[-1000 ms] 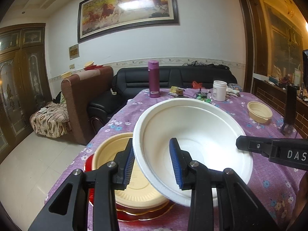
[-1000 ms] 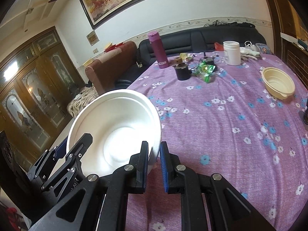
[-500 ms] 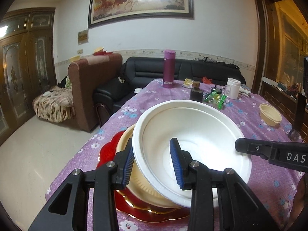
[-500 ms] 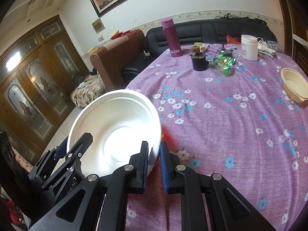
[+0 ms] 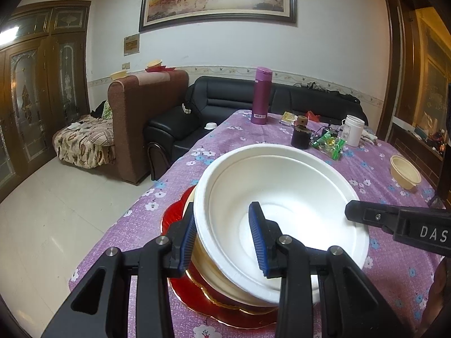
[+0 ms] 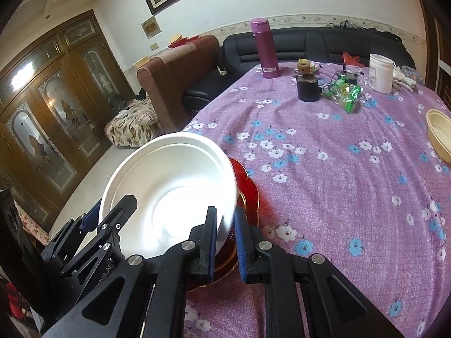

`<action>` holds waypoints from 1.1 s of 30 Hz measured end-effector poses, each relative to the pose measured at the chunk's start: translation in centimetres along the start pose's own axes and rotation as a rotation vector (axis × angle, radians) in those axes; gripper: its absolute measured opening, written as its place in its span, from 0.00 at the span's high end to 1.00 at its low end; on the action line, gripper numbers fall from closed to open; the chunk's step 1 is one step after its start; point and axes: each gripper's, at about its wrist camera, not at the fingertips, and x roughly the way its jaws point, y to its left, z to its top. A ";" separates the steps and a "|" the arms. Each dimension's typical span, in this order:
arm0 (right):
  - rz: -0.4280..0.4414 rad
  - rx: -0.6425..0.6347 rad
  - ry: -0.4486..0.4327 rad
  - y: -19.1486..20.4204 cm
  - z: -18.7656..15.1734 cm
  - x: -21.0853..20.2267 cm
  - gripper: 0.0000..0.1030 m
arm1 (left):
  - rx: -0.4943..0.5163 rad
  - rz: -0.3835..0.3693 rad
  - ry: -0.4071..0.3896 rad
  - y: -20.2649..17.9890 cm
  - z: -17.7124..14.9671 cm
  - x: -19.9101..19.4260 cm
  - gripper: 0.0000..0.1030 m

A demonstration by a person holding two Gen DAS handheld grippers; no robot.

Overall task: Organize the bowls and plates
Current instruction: 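Lower the white bowl with both tools into the cream-yellow bowl, then open both tools and withdraw from the white bowl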

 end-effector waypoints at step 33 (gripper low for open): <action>0.044 0.048 -0.031 -3.9 0.4 -2.7 0.83 | 0.081 0.009 -0.072 -3.3 1.5 -4.0 0.47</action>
